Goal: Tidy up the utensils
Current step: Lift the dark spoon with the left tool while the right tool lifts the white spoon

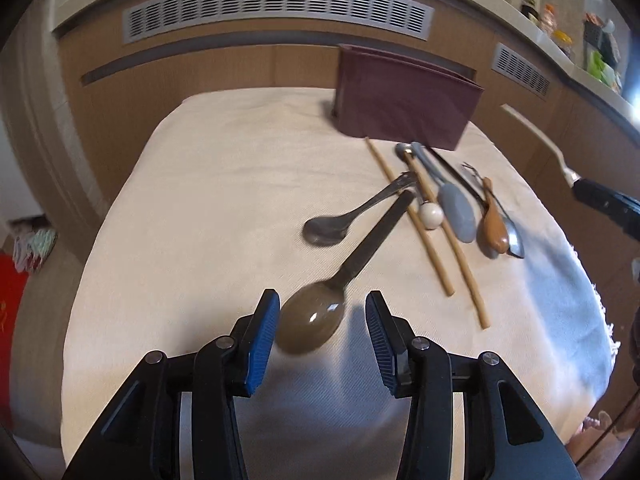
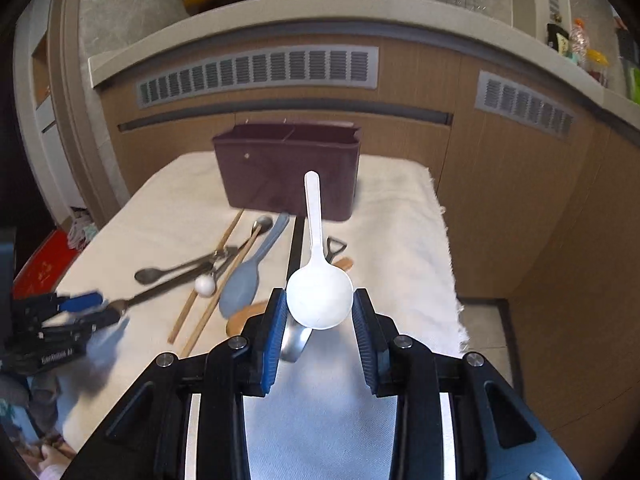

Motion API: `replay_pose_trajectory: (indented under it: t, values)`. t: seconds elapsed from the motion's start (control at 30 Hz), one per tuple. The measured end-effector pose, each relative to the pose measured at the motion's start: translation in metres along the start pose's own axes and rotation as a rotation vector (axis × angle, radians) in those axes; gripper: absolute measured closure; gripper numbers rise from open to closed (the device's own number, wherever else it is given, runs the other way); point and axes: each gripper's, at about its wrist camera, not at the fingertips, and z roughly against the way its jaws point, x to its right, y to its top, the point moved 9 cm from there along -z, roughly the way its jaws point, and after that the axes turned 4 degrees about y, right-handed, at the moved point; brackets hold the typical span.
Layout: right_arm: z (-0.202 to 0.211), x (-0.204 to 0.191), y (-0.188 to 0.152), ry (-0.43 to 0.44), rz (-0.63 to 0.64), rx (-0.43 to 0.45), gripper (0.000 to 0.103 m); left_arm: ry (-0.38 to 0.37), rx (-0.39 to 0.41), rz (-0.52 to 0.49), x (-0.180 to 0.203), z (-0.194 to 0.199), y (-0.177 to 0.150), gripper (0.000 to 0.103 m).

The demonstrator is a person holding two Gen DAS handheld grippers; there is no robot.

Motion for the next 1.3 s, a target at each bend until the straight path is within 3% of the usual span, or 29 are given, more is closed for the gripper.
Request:
replay_pose_trajectory:
  t: [0.13,0.23,0.4,0.47,0.7,0.87,0.97,1.17,1.23,1.3]
  values:
    - [-0.012,0.002,-0.021,0.016,-0.022,-0.057,0.072,-0.069,-0.021,-0.132,0.027,-0.010,0.019,0.057]
    - [-0.015,0.004,-0.028,0.016,-0.031,-0.073,0.072,-0.126,-0.085,-0.209,0.044,-0.024,0.027,0.058]
    - [-0.015,0.005,-0.034,0.035,-0.030,-0.082,0.072,-0.097,-0.163,-0.296,0.052,-0.048,0.033,0.065]
    - [-0.016,0.004,-0.037,0.036,-0.027,-0.087,0.072,-0.092,-0.195,-0.286,0.051,-0.056,0.033,0.071]
    - [-0.028,0.000,-0.054,0.080,-0.022,-0.164,0.066,-0.076,-0.181,-0.235,0.040,-0.049,0.027,0.072]
    - [-0.026,-0.002,-0.035,0.092,-0.019,-0.127,0.066,-0.072,-0.192,-0.220,0.032,-0.041,0.023,0.072]
    - [-0.044,-0.001,-0.022,0.112,-0.047,-0.149,0.066,-0.076,-0.195,-0.224,0.029,-0.040,0.021,0.072]
    - [-0.084,-0.005,-0.019,0.195,-0.097,-0.244,0.080,-0.086,-0.206,-0.212,0.022,-0.035,0.014,0.071]
    - [-0.078,-0.005,-0.012,0.194,-0.093,-0.223,0.094,-0.085,-0.208,-0.204,0.017,-0.032,0.010,0.071]
    - [-0.068,-0.005,-0.006,0.184,-0.077,-0.192,0.096,-0.094,-0.212,-0.201,0.014,-0.030,0.008,0.069]
